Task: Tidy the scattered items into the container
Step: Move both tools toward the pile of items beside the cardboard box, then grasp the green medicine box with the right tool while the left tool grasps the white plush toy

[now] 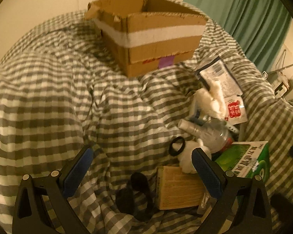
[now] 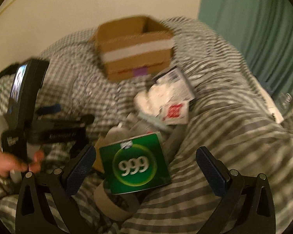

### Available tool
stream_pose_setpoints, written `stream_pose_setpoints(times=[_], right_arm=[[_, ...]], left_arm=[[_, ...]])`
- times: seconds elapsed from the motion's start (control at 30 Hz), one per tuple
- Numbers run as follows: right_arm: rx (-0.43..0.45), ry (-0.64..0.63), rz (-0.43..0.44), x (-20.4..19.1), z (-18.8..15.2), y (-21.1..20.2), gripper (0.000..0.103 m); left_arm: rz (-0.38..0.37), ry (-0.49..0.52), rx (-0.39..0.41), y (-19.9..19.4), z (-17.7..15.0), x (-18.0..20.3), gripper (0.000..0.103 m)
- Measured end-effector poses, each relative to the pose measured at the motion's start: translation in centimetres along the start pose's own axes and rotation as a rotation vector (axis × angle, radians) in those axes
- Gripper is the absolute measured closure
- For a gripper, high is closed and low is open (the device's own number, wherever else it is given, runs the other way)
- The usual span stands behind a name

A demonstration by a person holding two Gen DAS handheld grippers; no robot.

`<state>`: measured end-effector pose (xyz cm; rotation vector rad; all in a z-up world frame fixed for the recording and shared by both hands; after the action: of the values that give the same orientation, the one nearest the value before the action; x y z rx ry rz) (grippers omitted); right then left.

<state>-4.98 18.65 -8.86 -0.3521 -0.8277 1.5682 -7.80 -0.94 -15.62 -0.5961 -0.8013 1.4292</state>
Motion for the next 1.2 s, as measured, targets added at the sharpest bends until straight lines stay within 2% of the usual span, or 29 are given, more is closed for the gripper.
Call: stream_pose_setpoints(times=[0.23, 0.37, 0.53, 0.57, 0.6, 0.63, 0.77, 0.9, 1.0, 1.1, 1.2], right_arm=[[-0.150, -0.066, 0.028, -1.7, -1.7, 3.7, 0.000], [-0.234, -0.093, -0.038, -1.5, -2.9, 5.7, 0.000], [-0.283, -0.110, -0.007, -1.8, -3.7, 6.9, 0.000], [-0.289, -0.116, -0.003, -1.9, -3.8, 6.9, 0.001], [-0.291, -0.117, -0.004, -1.7, -3.8, 7.2, 0.007], [-0.289, -0.107, 0.002, -1.6, -3.8, 7.1, 0.007], [-0.232, -0.026, 0.005, -0.5, -2.8, 6.0, 0.008], [-0.063, 0.026, -0.071, 1.1, -0.1, 2.6, 0.008], [0.048, 0.070, -0.128, 2.9, 1.7, -0.1, 0.008], [0.096, 0.114, -0.123, 4.1, 3.0, -1.1, 0.008], [0.112, 0.127, -0.128, 4.6, 3.3, -1.2, 0.008]], left_arm=[[-0.010, -0.015, -0.045, 1.2, -0.6, -0.3, 0.000], [-0.014, -0.030, -0.063, 1.6, -0.7, -0.7, 0.000], [-0.016, -0.032, -0.074, 2.1, -0.7, -0.7, 0.000], [-0.017, -0.028, -0.075, 2.1, -0.7, -0.6, 0.000], [-0.020, -0.024, -0.074, 2.1, -0.7, -0.5, 0.000], [-0.023, -0.021, -0.074, 2.1, -0.7, -0.4, 0.000], [-0.047, 0.030, -0.076, 1.9, -1.0, 0.8, 0.000], [-0.062, 0.095, -0.083, 2.0, -1.6, 2.3, 0.000], [-0.129, 0.169, -0.096, 2.1, -2.4, 4.7, 0.000], [-0.189, 0.231, -0.118, 2.7, -3.0, 6.9, 0.000], [-0.200, 0.241, -0.146, 4.5, -3.2, 7.8, 0.003]])
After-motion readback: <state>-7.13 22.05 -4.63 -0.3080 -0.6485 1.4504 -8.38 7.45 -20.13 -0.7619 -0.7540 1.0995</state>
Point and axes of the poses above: each gripper's, at about its wrist camera, not at the fingertips, and y roughly the way its jaws point, x to its right, z to its top, the point moved 7 cm from there along y, roughly the way its jaws point, and after that the axes turned 11 degrees about x, right-handed, at the moved point
